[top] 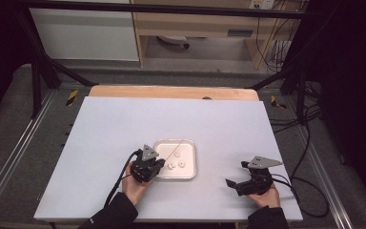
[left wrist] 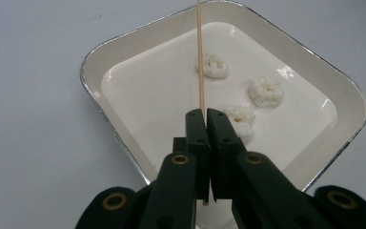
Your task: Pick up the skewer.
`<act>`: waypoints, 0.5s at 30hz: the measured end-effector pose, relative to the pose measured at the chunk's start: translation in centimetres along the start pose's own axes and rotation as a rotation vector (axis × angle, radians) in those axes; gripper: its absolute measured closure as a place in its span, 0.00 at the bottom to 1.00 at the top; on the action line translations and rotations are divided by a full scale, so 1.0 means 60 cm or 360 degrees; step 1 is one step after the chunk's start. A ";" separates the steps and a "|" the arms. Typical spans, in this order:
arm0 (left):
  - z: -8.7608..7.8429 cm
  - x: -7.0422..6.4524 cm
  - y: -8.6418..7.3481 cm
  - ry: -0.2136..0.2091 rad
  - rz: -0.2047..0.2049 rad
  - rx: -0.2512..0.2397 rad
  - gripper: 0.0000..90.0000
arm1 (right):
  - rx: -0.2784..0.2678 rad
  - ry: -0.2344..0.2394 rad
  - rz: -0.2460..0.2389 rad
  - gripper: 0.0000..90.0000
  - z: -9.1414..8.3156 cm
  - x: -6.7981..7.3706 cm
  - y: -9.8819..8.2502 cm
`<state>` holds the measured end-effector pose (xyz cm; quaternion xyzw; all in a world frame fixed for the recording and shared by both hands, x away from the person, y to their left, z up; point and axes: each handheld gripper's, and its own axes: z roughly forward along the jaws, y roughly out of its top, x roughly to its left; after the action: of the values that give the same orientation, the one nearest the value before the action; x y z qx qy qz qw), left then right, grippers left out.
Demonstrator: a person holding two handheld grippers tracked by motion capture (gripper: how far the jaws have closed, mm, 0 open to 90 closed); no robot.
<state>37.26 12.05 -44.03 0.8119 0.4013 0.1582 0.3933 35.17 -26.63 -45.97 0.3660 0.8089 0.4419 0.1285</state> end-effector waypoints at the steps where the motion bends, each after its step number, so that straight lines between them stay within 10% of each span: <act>1: -0.002 0.001 0.000 -0.0006 -0.0004 -0.0005 0.98 | -0.0002 0.0001 -0.0001 0.01 0.000 0.000 0.000; 15: -0.019 0.003 0.003 -0.0058 0.0070 -0.0027 0.98 | -0.0002 -0.0010 -0.0004 0.01 -0.002 0.001 0.001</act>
<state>36.81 12.72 -43.18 0.8200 0.3748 0.1555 0.4038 35.08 -26.65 -45.87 0.3662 0.8086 0.4412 0.1318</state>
